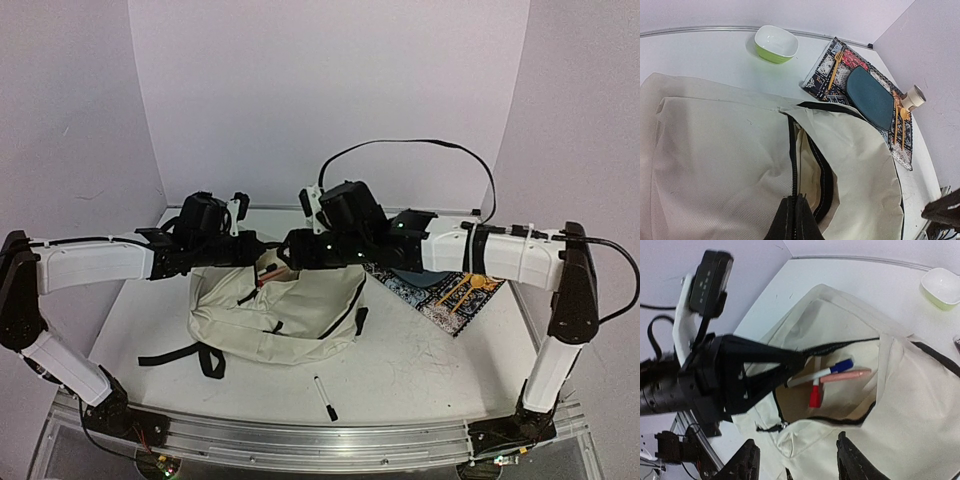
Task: Pack the student bag
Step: Place the pen in the lower front pocket of the bag, then pick up the pen from the center of the board.
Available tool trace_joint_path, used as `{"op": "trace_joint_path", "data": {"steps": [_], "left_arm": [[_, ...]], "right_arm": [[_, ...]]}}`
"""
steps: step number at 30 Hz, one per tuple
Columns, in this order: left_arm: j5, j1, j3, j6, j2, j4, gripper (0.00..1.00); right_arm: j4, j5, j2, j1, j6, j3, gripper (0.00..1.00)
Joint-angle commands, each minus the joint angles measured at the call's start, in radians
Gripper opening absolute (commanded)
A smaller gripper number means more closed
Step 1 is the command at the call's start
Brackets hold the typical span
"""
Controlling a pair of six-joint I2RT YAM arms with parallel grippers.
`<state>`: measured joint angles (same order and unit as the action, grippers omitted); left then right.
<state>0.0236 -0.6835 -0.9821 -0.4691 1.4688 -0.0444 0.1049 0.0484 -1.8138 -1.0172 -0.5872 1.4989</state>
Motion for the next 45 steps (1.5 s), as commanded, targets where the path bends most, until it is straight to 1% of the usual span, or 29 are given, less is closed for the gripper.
{"op": "trace_joint_path", "data": {"steps": [1,4,8,12,16,19,25,31,38,45], "left_arm": [[-0.013,0.007,-0.05,0.019,-0.01,0.063,0.0],[-0.016,0.009,-0.045,0.024,-0.018,0.061,0.0],[-0.06,0.01,-0.043,0.034,-0.023,0.06,0.0],[-0.075,0.012,-0.043,0.033,-0.023,0.062,0.0],[-0.067,0.012,-0.044,0.027,-0.019,0.066,0.0],[-0.068,0.012,-0.041,0.026,-0.02,0.066,0.0],[-0.086,0.012,-0.028,0.017,-0.025,0.066,0.0],[-0.097,0.012,-0.01,0.017,-0.038,0.071,0.0],[-0.098,0.012,-0.018,0.023,-0.034,0.072,0.0],[-0.093,0.012,-0.022,0.02,-0.025,0.072,0.0]], "right_arm": [[-0.238,0.066,0.071,-0.065,0.05,-0.058,0.54],[-0.308,0.097,0.11,-0.113,0.032,-0.096,0.54],[-0.384,0.112,0.149,-0.163,-0.012,-0.139,0.54],[-0.475,0.115,0.149,-0.206,-0.049,-0.16,0.55],[-0.526,0.091,0.129,-0.234,-0.078,-0.198,0.55],[-0.555,0.071,0.094,-0.253,-0.087,-0.198,0.55],[-0.642,0.054,-0.015,-0.292,-0.092,-0.138,0.55],[-0.664,0.013,-0.117,-0.319,-0.092,-0.098,0.54],[-0.669,-0.034,-0.208,-0.322,-0.089,-0.08,0.48],[-0.669,-0.04,-0.236,-0.324,-0.095,-0.107,0.4]]}}
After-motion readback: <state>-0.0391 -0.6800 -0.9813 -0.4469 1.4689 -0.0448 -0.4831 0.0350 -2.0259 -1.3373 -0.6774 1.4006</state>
